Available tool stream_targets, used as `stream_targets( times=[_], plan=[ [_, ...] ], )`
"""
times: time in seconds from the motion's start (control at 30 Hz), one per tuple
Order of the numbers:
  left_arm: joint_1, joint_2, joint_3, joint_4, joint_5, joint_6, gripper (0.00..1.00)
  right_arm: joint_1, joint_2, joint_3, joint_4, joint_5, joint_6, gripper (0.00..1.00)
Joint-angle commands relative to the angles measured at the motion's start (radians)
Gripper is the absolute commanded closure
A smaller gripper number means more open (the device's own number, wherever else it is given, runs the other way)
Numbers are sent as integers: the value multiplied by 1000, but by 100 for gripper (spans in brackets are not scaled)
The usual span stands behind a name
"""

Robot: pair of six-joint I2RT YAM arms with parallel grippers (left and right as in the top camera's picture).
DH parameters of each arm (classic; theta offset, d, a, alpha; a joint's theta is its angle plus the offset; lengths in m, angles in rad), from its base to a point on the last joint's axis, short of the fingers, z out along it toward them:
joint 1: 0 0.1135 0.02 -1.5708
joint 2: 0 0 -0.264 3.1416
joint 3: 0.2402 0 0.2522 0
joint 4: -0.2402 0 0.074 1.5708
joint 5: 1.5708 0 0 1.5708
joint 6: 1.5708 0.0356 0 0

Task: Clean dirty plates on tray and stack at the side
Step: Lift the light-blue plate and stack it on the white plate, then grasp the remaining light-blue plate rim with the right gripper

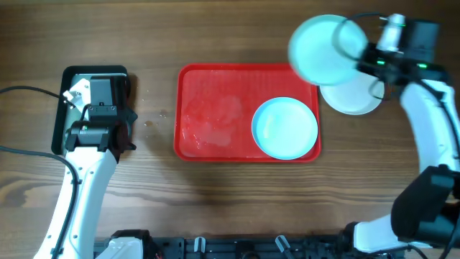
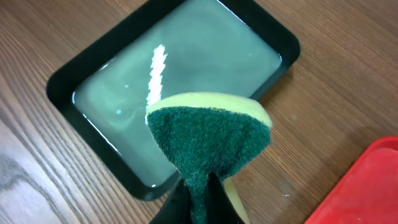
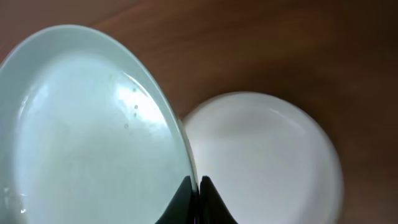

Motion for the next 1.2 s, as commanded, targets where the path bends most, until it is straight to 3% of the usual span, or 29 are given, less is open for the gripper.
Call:
stream_targets(
  times=[0.0, 0.13, 0.3, 0.43, 0.5, 0.53, 0.57, 0.67, 0.8, 0.97, 1.07, 1.17],
  plan=[
    [6, -12, -3, 21, 19, -10, 96, -84, 9, -1, -45, -39, 55, 96],
    [6, -12, -3, 33, 20, -10, 96, -104, 77, -2, -58, 87, 56, 96],
    [6, -12, -3, 32, 20, -10, 96, -104, 169, -2, -60, 101, 58, 95],
    [6, -12, -3, 32, 20, -10, 96, -104, 212, -2, -51, 161, 58, 88],
    [6, -12, -3, 32, 20, -10, 96, -104, 209, -1, -51, 174, 55, 64],
    [6, -12, -3, 32, 20, -10, 96, -104, 208, -1, -55, 173, 55, 46],
    [6, -12, -3, 32, 20, -10, 96, -104, 206, -1, -60, 174, 56, 41],
    [6, -12, -3, 31, 20, -10, 96, -104, 186, -1, -89, 142, 59, 41],
    [6, -12, -3, 32, 20, -10, 96, -90, 128, -1, -127, -42, 54, 41],
    [6, -12, -3, 31, 20, -10, 96, 34, 90, -1, -157, -421, -146, 41],
    [6, -12, -3, 32, 27, -10, 96, 146, 114, -2, -174, -346, -238, 44],
    [6, -12, -3, 31, 35, -10, 96, 265, 160, -2, -180, -161, -212, 47]
  ],
)
